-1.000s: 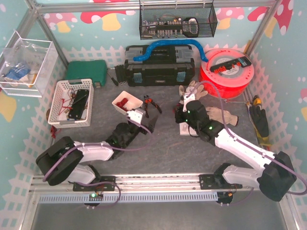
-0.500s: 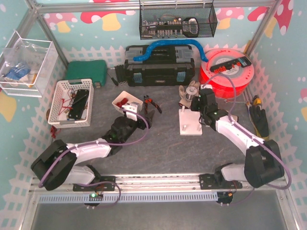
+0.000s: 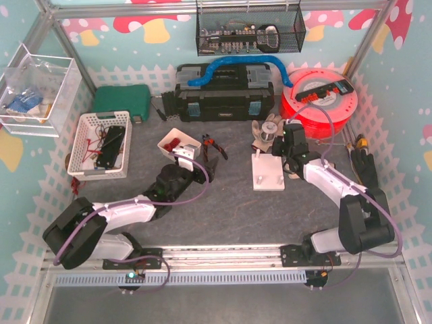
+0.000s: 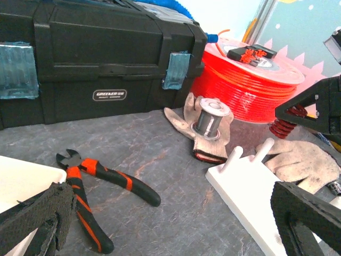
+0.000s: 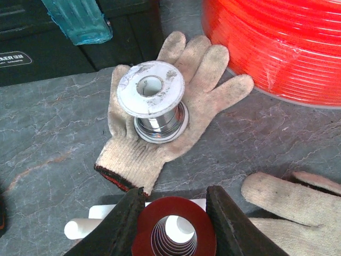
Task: Install the large spring
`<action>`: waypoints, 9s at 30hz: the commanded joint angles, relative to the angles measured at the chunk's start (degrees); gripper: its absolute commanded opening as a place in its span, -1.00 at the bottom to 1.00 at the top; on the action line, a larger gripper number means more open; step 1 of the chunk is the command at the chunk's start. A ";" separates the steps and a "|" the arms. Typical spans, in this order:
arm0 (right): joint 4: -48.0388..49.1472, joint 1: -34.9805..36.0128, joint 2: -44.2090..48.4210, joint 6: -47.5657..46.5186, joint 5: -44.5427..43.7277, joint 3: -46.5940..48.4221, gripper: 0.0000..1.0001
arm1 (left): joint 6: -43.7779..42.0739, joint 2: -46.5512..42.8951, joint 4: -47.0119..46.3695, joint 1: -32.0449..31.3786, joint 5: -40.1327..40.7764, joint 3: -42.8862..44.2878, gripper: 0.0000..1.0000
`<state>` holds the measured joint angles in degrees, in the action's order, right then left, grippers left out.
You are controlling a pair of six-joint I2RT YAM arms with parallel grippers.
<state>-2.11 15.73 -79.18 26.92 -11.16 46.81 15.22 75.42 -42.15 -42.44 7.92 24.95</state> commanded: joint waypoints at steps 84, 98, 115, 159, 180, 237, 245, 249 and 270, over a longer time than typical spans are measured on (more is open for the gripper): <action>0.63 -1.31 -2.69 -2.39 3.08 0.26 0.03 | -1.15 -3.32 1.24 0.16 5.01 -0.51 0.98; 3.59 2.91 10.44 -3.15 20.64 -3.79 0.57 | 5.64 5.50 36.19 11.49 8.12 18.73 0.96; 12.85 4.58 17.74 0.30 3.58 -13.67 0.93 | 2.17 13.45 55.63 25.68 -5.32 32.99 -0.18; 14.14 4.58 19.21 -0.81 1.85 -15.26 0.91 | -3.01 35.02 77.64 26.61 -1.63 55.03 -0.36; 14.14 4.58 18.51 -1.08 1.95 -15.06 0.90 | -3.93 30.30 78.43 26.83 4.84 54.12 -0.17; 17.49 11.74 12.00 13.70 21.82 -9.09 0.79 | 5.17 12.16 55.96 27.01 -15.82 37.49 -1.00; 16.50 12.57 14.36 12.15 18.55 -9.65 0.79 | 3.94 20.48 58.30 28.01 -15.61 40.17 -1.00; 15.43 12.57 15.31 10.56 16.95 -10.05 0.80 | 3.81 24.16 59.03 27.95 -15.65 41.19 -1.00; 14.33 12.54 16.08 6.82 14.01 -10.48 0.82 | 2.44 26.58 60.70 27.93 -12.87 45.23 -1.00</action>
<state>12.64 27.86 -64.07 34.81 4.29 37.12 18.50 105.73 18.02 -14.41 -5.39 67.68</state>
